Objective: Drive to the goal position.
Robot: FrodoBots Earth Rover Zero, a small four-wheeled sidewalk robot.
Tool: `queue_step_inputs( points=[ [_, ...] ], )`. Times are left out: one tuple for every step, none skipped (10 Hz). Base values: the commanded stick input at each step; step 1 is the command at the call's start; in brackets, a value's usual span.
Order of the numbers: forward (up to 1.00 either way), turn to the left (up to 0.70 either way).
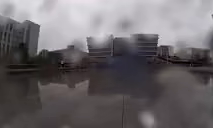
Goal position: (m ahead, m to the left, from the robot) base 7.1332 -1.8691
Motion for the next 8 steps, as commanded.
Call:
queue_step_inputs(
  points=[
    [1.0, 0.0],
    [1.0, 0.0],
    [1.0, 0.0],
    [1.0, 0.0],
    [1.0, 0.0],
    [1.0, 0.0],
    [1.0, 0.0],
    [1.0, 0.0]
  ],
)
